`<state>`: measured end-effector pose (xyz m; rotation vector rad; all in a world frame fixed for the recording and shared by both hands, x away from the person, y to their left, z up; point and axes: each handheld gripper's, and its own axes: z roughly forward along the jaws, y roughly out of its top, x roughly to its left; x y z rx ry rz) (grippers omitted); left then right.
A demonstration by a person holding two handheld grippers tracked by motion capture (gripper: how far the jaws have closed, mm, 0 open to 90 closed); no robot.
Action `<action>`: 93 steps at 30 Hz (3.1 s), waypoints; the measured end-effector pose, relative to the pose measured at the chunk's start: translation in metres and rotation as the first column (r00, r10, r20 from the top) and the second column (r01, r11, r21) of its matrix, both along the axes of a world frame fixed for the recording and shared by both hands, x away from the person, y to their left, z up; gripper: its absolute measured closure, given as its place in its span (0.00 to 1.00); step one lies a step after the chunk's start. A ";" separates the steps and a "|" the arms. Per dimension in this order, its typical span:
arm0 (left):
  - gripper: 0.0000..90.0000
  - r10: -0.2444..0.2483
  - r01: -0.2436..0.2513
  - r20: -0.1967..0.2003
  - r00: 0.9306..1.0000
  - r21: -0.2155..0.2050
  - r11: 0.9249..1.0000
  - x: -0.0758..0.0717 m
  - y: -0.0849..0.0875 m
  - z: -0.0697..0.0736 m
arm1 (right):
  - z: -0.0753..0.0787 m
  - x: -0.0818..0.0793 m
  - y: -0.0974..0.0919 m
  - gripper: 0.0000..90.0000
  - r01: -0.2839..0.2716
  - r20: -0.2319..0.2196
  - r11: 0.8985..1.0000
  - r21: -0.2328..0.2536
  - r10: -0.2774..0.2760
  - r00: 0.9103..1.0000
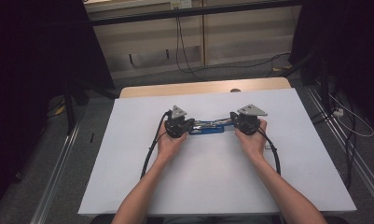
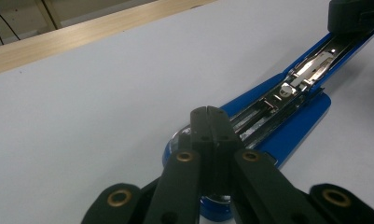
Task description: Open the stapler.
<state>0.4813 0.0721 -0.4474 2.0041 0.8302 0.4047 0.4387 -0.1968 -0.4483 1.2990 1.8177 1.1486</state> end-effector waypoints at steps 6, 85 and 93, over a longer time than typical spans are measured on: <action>1.00 0.001 -0.001 -0.001 1.000 -0.002 1.000 0.000 0.000 0.000 | -0.002 0.000 0.001 1.00 -0.003 -0.015 1.000 -0.005 0.003 1.000; 0.05 0.138 -0.132 0.040 0.990 -0.122 0.984 -0.036 0.059 0.031 | 0.015 -0.017 -0.013 0.07 -0.078 0.008 0.996 0.039 0.077 0.997; 0.05 0.145 -0.134 0.103 0.984 -0.112 0.985 -0.058 0.079 0.031 | 0.019 -0.029 -0.026 0.07 -0.069 0.015 0.996 0.051 0.069 0.998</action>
